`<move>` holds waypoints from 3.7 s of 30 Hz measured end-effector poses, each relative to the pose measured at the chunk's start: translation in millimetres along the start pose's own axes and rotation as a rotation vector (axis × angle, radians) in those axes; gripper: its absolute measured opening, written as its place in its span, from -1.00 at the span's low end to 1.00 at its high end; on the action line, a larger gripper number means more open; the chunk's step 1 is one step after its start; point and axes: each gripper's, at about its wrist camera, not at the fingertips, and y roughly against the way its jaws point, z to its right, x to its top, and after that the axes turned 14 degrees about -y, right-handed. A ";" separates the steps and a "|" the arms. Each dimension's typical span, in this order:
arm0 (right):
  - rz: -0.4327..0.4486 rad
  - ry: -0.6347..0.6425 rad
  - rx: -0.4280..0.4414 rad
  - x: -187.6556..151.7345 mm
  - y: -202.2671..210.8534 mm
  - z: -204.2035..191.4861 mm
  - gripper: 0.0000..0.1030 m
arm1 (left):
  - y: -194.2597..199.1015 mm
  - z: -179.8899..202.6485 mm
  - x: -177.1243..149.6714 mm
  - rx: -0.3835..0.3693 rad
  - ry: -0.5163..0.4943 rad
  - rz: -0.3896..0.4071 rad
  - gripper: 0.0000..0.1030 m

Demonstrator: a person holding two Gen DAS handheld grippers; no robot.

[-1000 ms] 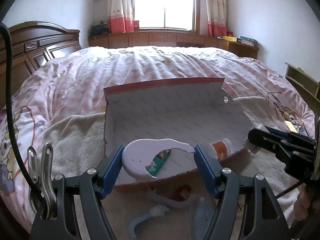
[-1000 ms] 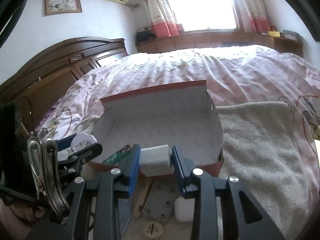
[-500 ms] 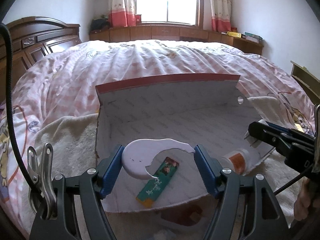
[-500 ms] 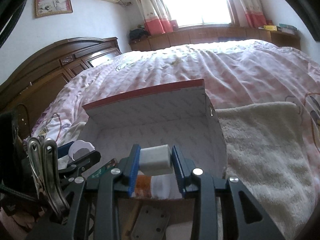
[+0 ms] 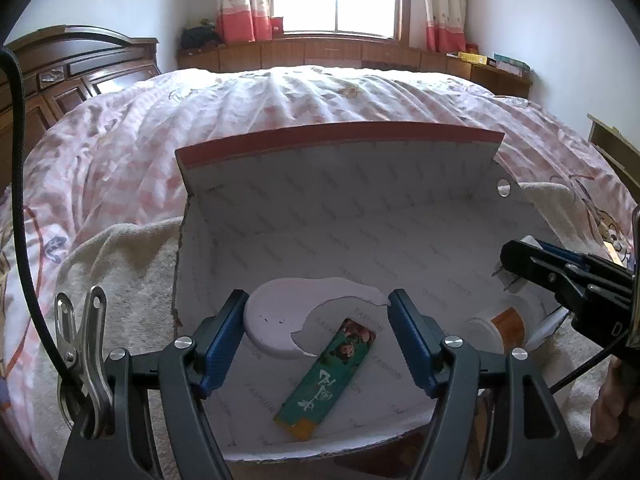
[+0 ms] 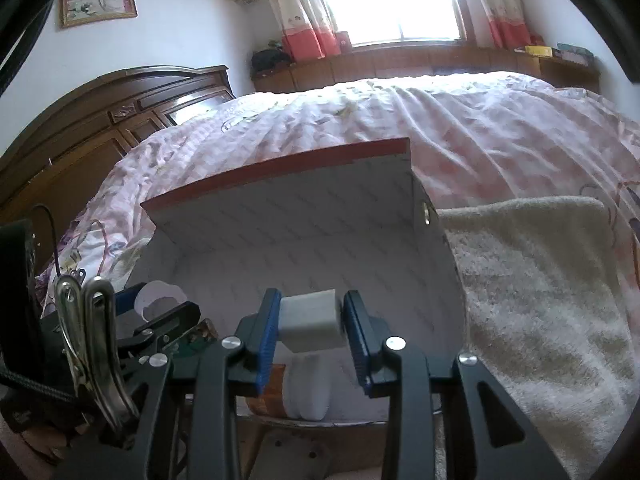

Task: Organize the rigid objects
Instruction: 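Carry the charger plug and white hook over the box, then open both grippers to release the plug and hook into the box, then move the left gripper to the blue curved handle while the right gripper approaches the wooden chess piece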

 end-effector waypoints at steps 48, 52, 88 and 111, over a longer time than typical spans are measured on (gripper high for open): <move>0.110 -0.053 -0.155 -2.6 30.4 25.0 0.21 | 6.0 2.1 -19.1 -0.001 -0.015 -0.041 0.56; 0.108 -0.017 -0.158 -6.2 28.8 18.1 0.29 | 5.8 -1.6 -21.0 -0.010 -0.002 -0.042 0.56; 0.071 0.018 -0.032 -46.5 84.3 1.4 0.32 | 74.7 12.2 -40.9 -0.047 -0.002 0.010 0.56; -0.075 0.102 -0.061 -125.8 99.2 2.8 0.33 | 84.7 8.3 -109.2 -0.063 0.070 -0.093 0.56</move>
